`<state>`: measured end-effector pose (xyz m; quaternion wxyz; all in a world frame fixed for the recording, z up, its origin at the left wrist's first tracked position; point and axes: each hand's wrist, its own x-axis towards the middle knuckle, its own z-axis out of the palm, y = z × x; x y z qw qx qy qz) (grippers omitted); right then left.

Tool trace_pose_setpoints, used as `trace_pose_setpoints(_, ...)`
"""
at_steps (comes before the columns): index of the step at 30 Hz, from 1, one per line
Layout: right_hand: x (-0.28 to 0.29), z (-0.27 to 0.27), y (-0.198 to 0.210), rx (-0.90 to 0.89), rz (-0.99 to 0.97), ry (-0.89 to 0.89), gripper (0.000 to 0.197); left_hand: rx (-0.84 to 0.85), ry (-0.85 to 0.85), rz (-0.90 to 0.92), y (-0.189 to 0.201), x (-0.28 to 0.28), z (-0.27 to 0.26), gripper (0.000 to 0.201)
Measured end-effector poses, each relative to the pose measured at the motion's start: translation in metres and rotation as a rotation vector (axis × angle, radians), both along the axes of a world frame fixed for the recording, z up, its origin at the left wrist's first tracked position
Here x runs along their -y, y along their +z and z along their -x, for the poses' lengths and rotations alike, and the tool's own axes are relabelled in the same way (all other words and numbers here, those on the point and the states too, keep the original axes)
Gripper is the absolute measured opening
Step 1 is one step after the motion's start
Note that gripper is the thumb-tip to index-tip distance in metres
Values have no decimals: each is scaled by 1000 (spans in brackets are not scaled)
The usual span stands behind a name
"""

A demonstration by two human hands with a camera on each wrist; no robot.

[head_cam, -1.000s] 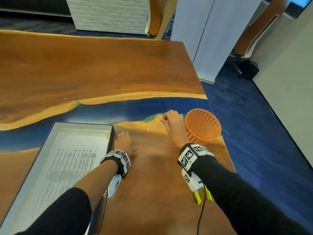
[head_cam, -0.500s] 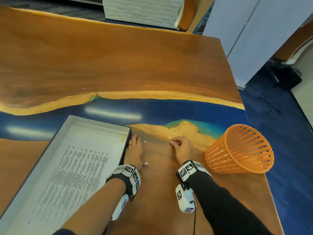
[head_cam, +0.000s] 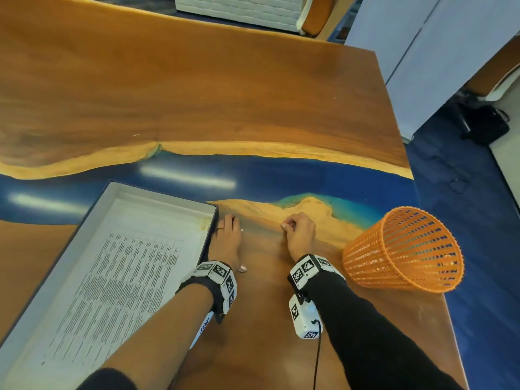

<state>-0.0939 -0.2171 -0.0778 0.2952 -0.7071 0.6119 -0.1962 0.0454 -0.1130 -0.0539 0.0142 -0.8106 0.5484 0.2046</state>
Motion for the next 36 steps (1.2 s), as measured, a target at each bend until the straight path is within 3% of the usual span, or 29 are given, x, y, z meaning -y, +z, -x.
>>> trace_pose_setpoints(6,1,-4,3,-113,-71,35,9,-39,-9,4,0,-2,-3,108)
trace_pose_setpoints(11,1,-2,1,-102,-82,64,8,-139,-2,44,0,-2,-9,101)
trace_pose_setpoints(13,0,0,0,-53,-69,63,10,-174,16,118,-3,-1,-11,82)
trace_pose_setpoints(16,-1,3,0,37,-35,71,6,-195,58,260,-11,4,-11,39)
trace_pose_setpoints(19,-3,4,0,104,-7,75,4,-197,102,324,-17,8,-12,18)
trace_pose_setpoints(25,-6,7,2,166,-16,72,7,-273,177,399,-19,17,-11,8)
trace_pose_setpoints(29,-7,8,7,195,-25,92,6,-300,205,393,-17,20,-11,16)
trace_pose_setpoints(33,-7,8,10,213,-29,94,9,-238,127,385,-13,20,-11,18)
trace_pose_setpoints(36,-8,10,11,226,-38,88,9,-88,4,305,-9,19,-9,17)
